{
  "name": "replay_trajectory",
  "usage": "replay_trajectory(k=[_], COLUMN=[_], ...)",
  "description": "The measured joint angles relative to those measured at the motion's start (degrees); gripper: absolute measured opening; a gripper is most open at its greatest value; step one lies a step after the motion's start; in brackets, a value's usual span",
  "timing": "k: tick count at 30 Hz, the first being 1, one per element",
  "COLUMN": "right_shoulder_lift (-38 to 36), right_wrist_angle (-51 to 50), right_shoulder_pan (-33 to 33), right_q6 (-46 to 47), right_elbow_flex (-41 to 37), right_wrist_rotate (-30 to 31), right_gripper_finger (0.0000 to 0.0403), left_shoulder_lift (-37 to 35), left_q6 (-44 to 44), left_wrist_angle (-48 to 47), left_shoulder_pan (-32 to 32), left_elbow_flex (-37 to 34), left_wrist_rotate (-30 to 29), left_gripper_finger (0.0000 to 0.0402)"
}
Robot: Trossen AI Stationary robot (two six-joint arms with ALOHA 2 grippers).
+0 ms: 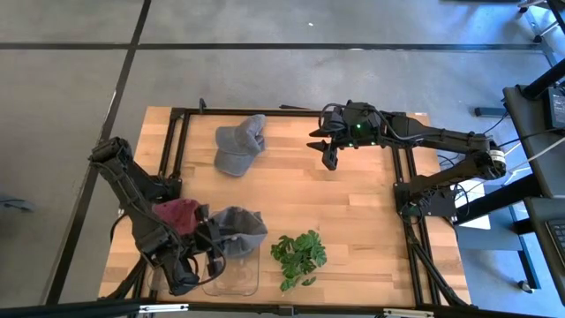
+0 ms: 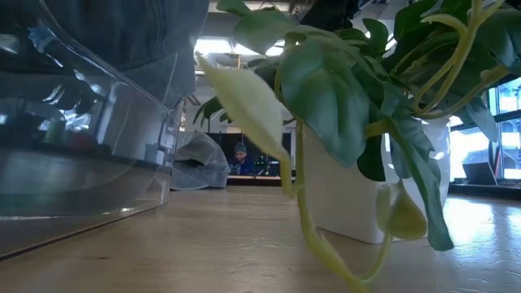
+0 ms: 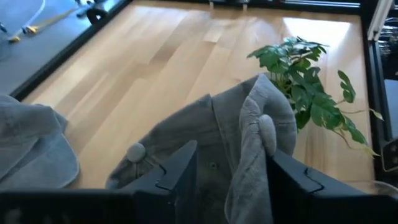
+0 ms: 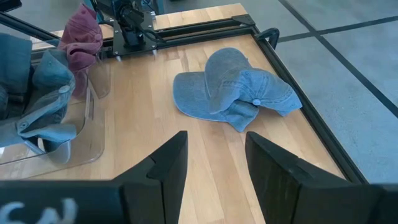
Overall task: Pick & Place hat
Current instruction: Put the gray cap into the right transparent bin
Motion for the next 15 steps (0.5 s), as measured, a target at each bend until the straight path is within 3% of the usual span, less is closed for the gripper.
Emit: replay_trajectory(k=[8, 15], right_shoulder_lift=[0.0, 0.0], right_wrist_angle=[0.0, 0.0], right_shoulder_pan=[0.0, 0.0], right_q6=[0.3, 0.4], right_elbow_flex=[0.0, 0.0], right_wrist_rotate=[0.0, 0.0], right_gripper_finger=[0.0162, 0.0162], left_shoulder_lift=[-0.1, -1.2], left_q6=[-0.3, -0.9], left_wrist_angle=[-1.1, -3.9], left_shoulder_pan=[0.0, 0.0], left_elbow_flex=[0.0, 0.0], left_wrist_rotate=[1.9, 8.8], left_gripper_finger=[0.0168, 0.0169])
